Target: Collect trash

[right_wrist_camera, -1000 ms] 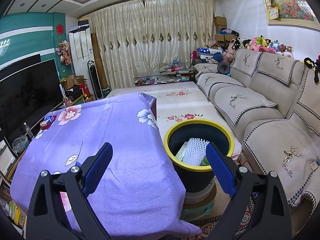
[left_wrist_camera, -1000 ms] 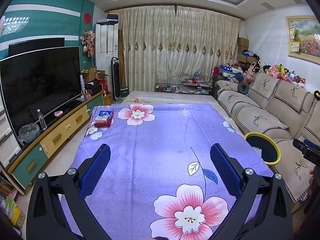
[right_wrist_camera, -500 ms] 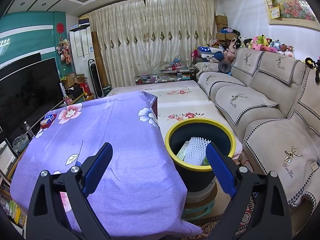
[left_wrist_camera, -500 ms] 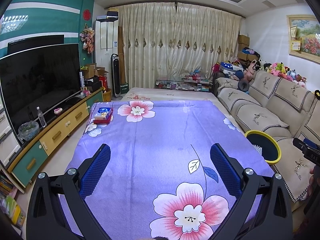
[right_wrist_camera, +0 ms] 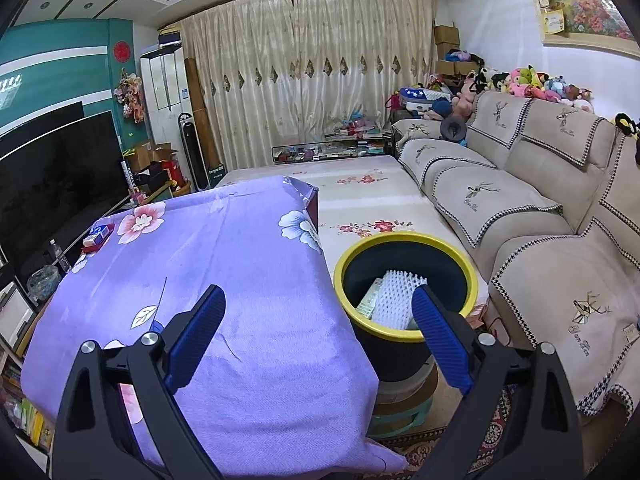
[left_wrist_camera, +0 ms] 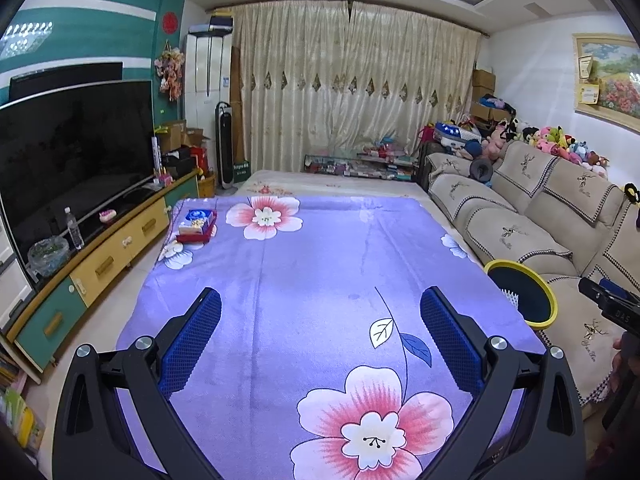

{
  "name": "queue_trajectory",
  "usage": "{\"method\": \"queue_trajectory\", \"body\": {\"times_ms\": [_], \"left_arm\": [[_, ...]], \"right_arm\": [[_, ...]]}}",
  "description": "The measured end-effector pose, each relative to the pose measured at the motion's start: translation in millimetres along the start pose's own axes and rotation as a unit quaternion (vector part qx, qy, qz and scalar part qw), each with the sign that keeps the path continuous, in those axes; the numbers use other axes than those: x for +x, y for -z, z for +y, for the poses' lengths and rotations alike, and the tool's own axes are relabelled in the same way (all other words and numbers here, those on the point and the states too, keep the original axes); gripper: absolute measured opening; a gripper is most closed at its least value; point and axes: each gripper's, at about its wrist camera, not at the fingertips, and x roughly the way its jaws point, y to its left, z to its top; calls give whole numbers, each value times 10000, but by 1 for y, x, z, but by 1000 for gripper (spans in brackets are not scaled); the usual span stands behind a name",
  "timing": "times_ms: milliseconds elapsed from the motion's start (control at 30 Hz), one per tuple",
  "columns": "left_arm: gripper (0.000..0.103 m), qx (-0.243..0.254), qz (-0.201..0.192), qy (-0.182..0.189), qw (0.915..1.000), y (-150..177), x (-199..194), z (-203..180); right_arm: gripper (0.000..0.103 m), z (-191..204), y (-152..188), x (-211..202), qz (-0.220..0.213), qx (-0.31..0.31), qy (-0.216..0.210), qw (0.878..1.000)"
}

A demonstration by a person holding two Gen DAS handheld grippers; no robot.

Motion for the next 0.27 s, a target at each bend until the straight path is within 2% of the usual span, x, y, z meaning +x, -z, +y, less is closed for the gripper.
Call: {"method": "queue_trajectory", "body": {"times_ms": [100,267], "left_arm": [[98,32,285,-86,9996,-6,27,6],[98,49,825,-294,9961,-14,106,28]], "right_arm": [[95,6,-13,11,53,-112,-112,9999],[96,42,-38,73,530,-357,-568,9963]]}}
